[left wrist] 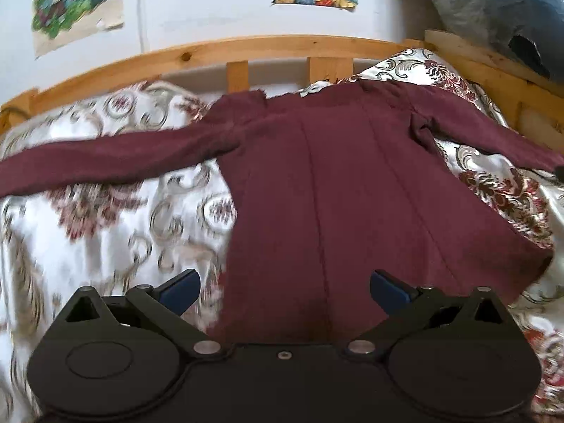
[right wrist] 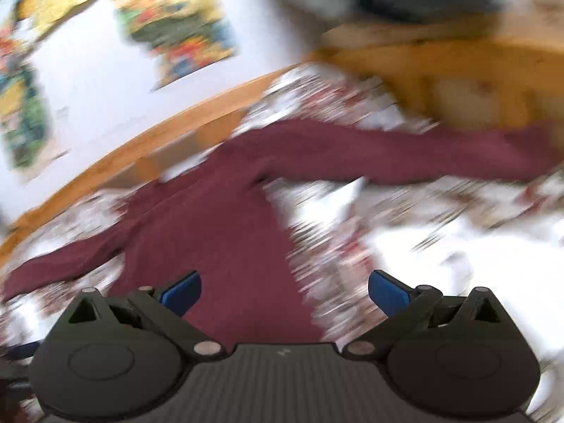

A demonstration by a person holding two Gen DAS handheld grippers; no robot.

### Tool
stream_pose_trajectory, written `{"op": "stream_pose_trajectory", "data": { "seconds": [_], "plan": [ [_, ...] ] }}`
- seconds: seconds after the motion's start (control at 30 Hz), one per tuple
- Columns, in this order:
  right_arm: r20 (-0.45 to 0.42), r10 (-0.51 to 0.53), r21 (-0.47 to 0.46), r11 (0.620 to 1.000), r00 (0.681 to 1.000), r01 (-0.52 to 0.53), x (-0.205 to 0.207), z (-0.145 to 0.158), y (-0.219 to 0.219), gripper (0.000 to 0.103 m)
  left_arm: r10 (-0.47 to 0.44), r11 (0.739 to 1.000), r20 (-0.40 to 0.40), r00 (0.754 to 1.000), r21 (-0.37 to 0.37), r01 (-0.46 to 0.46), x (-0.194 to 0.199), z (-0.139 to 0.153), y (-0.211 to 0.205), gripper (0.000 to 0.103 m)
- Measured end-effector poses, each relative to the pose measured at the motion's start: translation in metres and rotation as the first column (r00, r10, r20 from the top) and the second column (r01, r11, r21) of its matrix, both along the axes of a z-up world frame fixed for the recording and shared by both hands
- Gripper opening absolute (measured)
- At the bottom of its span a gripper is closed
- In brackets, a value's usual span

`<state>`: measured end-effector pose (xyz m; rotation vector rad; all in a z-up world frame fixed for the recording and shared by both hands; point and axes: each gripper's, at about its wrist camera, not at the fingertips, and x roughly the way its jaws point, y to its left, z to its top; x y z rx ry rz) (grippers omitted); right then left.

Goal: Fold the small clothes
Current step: 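Grasp the cuff of the maroon shirt sleeve with the right gripper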

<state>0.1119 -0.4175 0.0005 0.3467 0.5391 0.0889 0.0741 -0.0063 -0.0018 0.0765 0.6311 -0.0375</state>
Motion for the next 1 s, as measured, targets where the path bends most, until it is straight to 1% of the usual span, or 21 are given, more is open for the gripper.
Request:
{"op": "stream_pose_trajectory", "data": {
  "seconds": [0.03,0.1,0.13,0.2,0.3,0.37,0.4,0.43,0.5,0.63,0.7,0.77,0.87,0.9,0.93,0.97,1.0],
  "plan": [
    [0.001,-0.063,-0.033,0.997,0.998,0.063,0.005,0.002,-0.012,0.103,-0.003,1.0,0.006,1.0,0.011,0.003,0.008,0.0,-0.001,0.102],
    [0.004,-0.206,-0.087,0.975,0.978,0.206,0.014,0.005,-0.037,0.103,-0.005,1.0,0.02,1.0,0.018,0.005,0.025,0.001,-0.001,0.102],
    [0.01,-0.266,-0.094,0.96,0.964,0.265,0.018,0.005,-0.05,0.103,-0.003,1.0,0.025,1.0,0.013,0.003,0.033,0.001,0.0,0.102],
    [0.017,-0.342,-0.08,0.936,0.939,0.343,0.026,0.005,-0.074,0.103,0.01,1.0,0.03,0.999,-0.003,-0.01,0.047,-0.001,0.001,0.102],
    [0.031,-0.405,-0.011,0.914,0.914,0.406,0.035,0.0,-0.107,0.103,0.022,0.999,0.039,0.999,-0.034,-0.021,0.061,-0.007,0.006,0.102],
    [0.031,-0.454,0.008,0.891,0.89,0.454,0.043,-0.004,-0.121,0.103,0.029,0.999,0.047,0.998,-0.04,-0.027,0.066,-0.013,0.01,0.102],
    [0.022,-0.482,0.008,0.876,0.876,0.482,0.048,-0.007,-0.127,0.102,0.037,0.999,0.044,0.998,-0.039,-0.036,0.066,-0.017,0.012,0.102],
    [0.01,-0.505,0.007,0.863,0.863,0.504,0.052,-0.01,-0.13,0.098,0.045,0.998,0.037,0.998,-0.039,-0.043,0.067,-0.02,0.014,0.102],
    [-0.02,-0.547,-0.008,0.837,0.837,0.547,0.063,-0.017,-0.138,0.095,0.056,0.997,0.017,0.998,-0.054,-0.055,0.067,-0.025,0.02,0.102],
    [-0.06,-0.6,-0.008,0.799,0.797,0.601,0.076,-0.031,-0.15,0.088,0.057,0.991,-0.028,0.998,-0.122,-0.06,0.065,-0.032,0.03,0.102],
    [-0.057,-0.622,-0.007,0.782,0.781,0.623,0.081,-0.035,-0.155,0.087,0.054,0.99,-0.033,0.998,-0.125,-0.058,0.063,-0.034,0.032,0.102],
    [-0.039,-0.63,-0.001,0.777,0.776,0.63,0.086,-0.036,-0.157,0.08,0.049,0.99,-0.028,0.998,-0.128,-0.052,0.062,-0.034,0.033,0.102],
    [-0.015,-0.644,-0.033,0.765,0.765,0.644,0.095,-0.035,-0.156,0.059,0.048,0.988,-0.026,0.999,-0.147,-0.051,0.061,-0.032,0.035,0.102],
    [-0.015,-0.652,-0.055,0.757,0.758,0.651,0.098,-0.035,-0.155,0.044,0.048,0.987,-0.026,0.998,-0.152,-0.052,0.061,-0.031,0.035,0.102],
    [-0.017,-0.664,-0.073,0.746,0.747,0.662,0.098,-0.035,-0.152,0.022,0.048,0.986,-0.026,0.999,-0.157,-0.052,0.061,-0.031,0.036,0.102],
    [-0.015,-0.674,-0.086,0.737,0.739,0.67,0.097,-0.034,-0.149,0.018,0.048,0.985,-0.024,0.999,-0.162,-0.052,0.06,-0.03,0.037,0.102],
    [-0.009,-0.674,-0.095,0.736,0.738,0.671,0.097,-0.033,-0.146,0.015,0.049,0.984,-0.022,0.999,-0.168,-0.052,0.059,-0.029,0.038,0.102]
  ]
}}
